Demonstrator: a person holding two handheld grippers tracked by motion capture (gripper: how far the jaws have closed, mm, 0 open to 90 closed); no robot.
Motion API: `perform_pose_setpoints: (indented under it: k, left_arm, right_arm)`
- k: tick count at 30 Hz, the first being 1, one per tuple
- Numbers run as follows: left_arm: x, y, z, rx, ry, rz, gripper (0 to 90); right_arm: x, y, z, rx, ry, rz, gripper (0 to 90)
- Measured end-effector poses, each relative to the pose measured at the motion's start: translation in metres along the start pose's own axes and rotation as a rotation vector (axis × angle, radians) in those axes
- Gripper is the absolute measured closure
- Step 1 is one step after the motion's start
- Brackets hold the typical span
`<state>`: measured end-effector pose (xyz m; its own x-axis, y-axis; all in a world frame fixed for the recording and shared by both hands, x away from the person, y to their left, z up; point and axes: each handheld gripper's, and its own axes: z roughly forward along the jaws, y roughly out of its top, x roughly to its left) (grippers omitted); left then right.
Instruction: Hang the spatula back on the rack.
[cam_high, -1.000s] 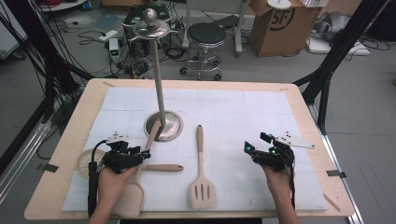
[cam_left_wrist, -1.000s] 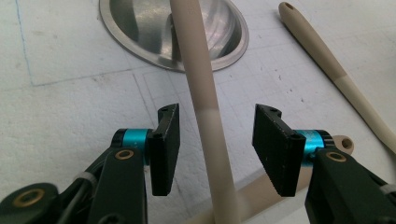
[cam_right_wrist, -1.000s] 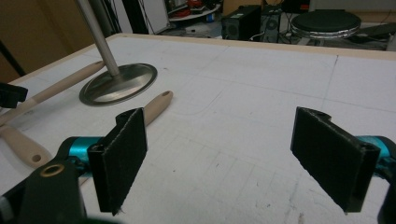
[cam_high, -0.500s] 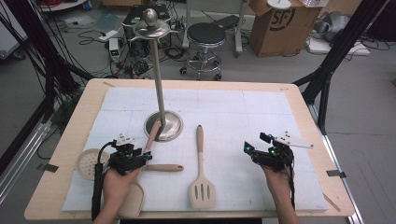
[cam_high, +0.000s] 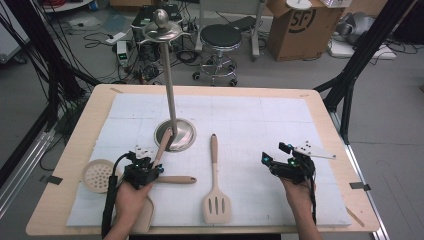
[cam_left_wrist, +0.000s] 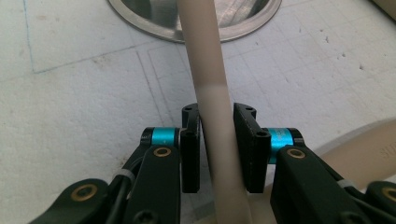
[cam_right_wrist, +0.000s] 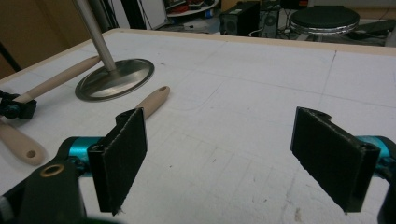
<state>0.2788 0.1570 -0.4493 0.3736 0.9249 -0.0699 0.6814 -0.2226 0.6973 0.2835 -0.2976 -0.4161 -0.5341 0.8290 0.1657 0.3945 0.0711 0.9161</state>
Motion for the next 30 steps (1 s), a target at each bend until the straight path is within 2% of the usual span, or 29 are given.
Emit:
perform_pose_setpoints:
  k: [11, 17, 19, 21, 27, 30]
  left_arm:
    - [-0.001, 0.001, -0.002, -0.015, 0.002, -0.012, 71.2]
    - [-0.001, 0.002, -0.003, 0.000, 0.021, -0.004, 75.4]
    - [0.003, 0.002, -0.006, 0.000, 0.021, -0.012, 76.1]
    - [0.009, 0.002, -0.010, -0.021, -0.004, -0.044, 77.8]
    - [0.012, 0.003, -0.020, -0.078, -0.031, -0.039, 78.0]
    - [0.017, 0.006, -0.026, -0.141, -0.039, -0.062, 78.1]
  right_arm:
    - [0.000, 0.000, 0.001, 0.005, 0.000, -0.003, 17.6]
    - [0.000, 0.000, 0.001, 0.010, -0.003, -0.006, 17.6]
    - [0.000, 0.000, 0.001, 0.010, -0.004, -0.007, 17.6]
    - [-0.001, 0.000, 0.001, 0.009, -0.006, -0.009, 17.6]
    - [-0.003, -0.001, 0.000, 0.004, -0.011, -0.004, 17.6]
    - [-0.002, -0.001, 0.000, 0.005, -0.010, -0.006, 17.6]
